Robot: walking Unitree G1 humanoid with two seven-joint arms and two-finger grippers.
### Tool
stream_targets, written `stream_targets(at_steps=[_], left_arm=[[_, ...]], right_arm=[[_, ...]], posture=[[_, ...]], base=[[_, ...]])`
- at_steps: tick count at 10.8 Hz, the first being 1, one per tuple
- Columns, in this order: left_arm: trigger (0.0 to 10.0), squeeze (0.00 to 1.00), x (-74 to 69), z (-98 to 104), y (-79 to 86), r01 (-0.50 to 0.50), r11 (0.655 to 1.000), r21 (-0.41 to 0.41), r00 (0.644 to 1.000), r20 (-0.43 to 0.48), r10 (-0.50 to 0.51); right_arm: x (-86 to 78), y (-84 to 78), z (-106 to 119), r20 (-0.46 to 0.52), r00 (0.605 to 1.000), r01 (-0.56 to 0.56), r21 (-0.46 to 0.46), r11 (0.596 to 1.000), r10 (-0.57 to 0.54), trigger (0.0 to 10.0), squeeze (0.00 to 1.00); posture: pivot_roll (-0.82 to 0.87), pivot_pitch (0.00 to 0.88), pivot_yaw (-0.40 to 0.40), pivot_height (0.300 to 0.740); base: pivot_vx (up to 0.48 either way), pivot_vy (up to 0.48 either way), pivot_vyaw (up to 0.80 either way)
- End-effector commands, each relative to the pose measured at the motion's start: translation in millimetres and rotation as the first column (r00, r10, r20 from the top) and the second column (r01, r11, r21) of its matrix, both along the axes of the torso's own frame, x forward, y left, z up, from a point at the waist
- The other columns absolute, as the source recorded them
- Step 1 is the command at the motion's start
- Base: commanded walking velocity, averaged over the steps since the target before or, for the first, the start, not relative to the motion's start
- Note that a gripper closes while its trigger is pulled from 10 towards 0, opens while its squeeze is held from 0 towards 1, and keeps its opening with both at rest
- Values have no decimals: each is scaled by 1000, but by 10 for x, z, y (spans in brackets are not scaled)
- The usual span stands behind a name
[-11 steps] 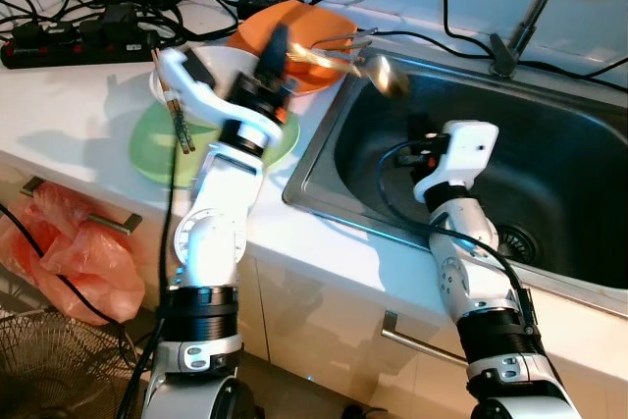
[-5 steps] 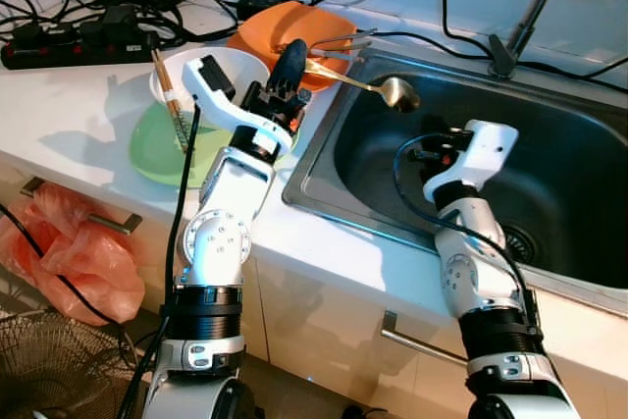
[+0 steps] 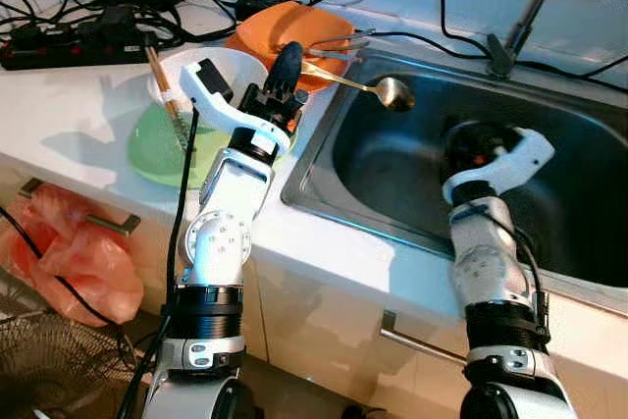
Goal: Kitchen organization
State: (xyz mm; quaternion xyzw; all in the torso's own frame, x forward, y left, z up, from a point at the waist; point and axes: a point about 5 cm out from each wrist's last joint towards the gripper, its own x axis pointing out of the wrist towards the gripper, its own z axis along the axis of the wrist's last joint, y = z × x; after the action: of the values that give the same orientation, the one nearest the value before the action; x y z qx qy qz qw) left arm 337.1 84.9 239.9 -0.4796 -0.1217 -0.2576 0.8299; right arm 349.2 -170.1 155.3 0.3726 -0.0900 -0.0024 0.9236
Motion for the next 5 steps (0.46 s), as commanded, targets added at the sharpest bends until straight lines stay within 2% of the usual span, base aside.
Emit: stream_targets(at_steps=[1, 3, 5], left_arm=[[10000, 0, -34, 101, -267, 71, 995, -76, 997, 15, -70], [10000, 0, -33, 103, -275, 71, 995, -72, 997, 16, -70], [10000, 0, -31, 104, -280, 73, 995, -71, 997, 16, -72]], right_arm=[[-6, 2, -20, -11, 1000, -9, 47, 999, 9, 10000, 1000], [-3, 29, -40, -23, 999, -42, 88, 995, 44, 10000, 1000], [-11, 82, 16, 6, 996, -90, 114, 989, 90, 10000, 1000]], posture=[[35, 87, -30, 740], [38, 87, -30, 740], [36, 89, -28, 740]], base=[[0, 0, 0], [0, 0, 0], [0, 0, 0]])
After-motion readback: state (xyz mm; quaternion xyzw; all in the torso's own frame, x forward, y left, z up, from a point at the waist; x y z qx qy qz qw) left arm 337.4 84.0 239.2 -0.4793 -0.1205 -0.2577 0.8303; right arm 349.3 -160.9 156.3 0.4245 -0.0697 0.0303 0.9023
